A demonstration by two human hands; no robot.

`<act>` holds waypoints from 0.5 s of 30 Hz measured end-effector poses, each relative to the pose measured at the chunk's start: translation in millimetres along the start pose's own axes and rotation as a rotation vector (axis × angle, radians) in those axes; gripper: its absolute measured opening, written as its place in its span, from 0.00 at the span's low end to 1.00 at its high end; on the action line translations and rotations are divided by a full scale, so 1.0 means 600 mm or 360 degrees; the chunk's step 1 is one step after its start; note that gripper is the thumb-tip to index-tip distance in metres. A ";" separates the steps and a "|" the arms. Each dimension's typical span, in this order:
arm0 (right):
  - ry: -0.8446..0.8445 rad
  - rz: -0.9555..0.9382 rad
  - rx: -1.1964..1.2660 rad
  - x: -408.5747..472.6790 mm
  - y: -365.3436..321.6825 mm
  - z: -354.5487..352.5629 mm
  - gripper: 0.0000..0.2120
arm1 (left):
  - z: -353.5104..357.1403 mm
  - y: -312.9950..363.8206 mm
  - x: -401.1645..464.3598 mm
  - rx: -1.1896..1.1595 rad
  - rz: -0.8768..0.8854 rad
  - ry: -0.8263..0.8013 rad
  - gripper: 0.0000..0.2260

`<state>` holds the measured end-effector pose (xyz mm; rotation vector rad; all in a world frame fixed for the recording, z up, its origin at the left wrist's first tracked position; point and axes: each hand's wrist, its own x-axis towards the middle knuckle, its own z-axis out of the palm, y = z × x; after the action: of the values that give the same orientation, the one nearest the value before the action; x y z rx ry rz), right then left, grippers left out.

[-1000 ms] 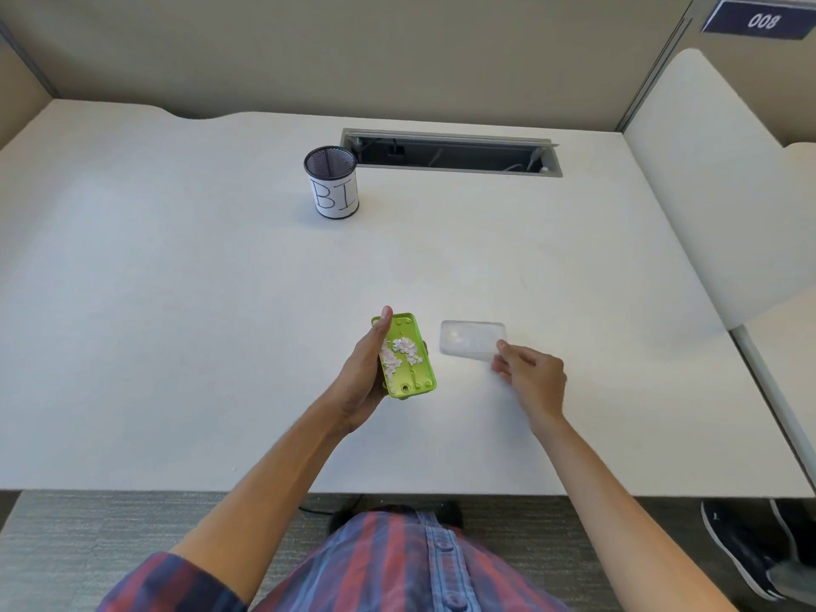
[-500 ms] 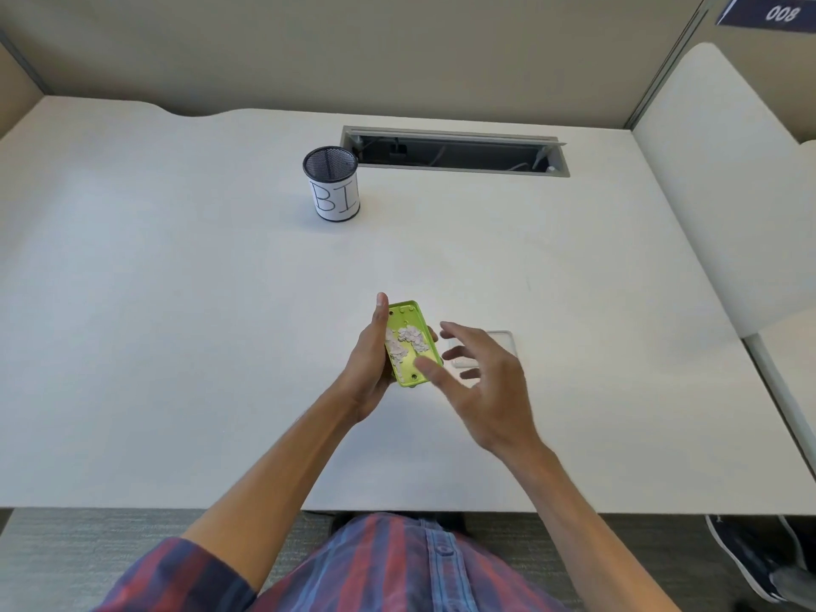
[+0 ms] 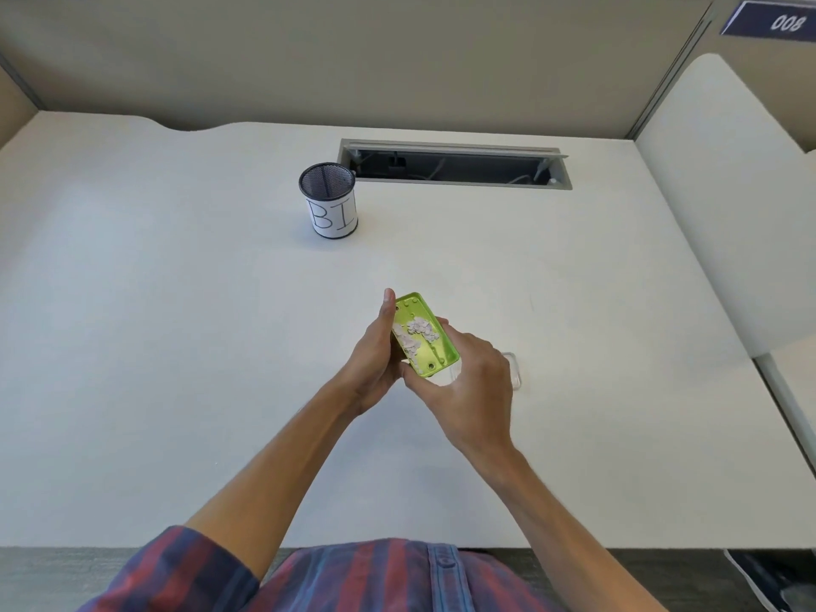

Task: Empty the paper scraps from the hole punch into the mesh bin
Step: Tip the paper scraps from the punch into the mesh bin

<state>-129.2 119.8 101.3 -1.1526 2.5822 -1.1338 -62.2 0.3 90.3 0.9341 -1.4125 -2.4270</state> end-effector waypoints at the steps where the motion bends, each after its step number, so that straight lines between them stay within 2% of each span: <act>1: 0.0033 -0.0005 0.0036 0.001 0.000 0.001 0.28 | -0.001 0.001 0.004 0.0004 0.0010 -0.0004 0.40; 5: 0.0083 0.0066 0.0219 0.004 0.002 0.008 0.25 | -0.007 0.000 0.021 0.0093 0.0028 0.0005 0.41; 11: 0.0049 0.0198 0.0468 0.012 0.004 0.010 0.25 | -0.022 0.008 0.036 0.0288 0.0075 0.0041 0.37; 13: 0.0054 0.0242 0.0519 0.014 0.004 0.009 0.25 | -0.045 0.011 0.050 0.0349 0.0132 0.0160 0.36; 15: 0.0075 0.0267 0.0538 0.016 0.002 0.007 0.26 | -0.078 0.013 0.073 0.0428 0.0180 0.0391 0.30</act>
<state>-135.3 111.3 99.5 -0.8285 2.3406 -1.4957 -69.8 -57.0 62.1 1.1305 -1.6719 -1.9948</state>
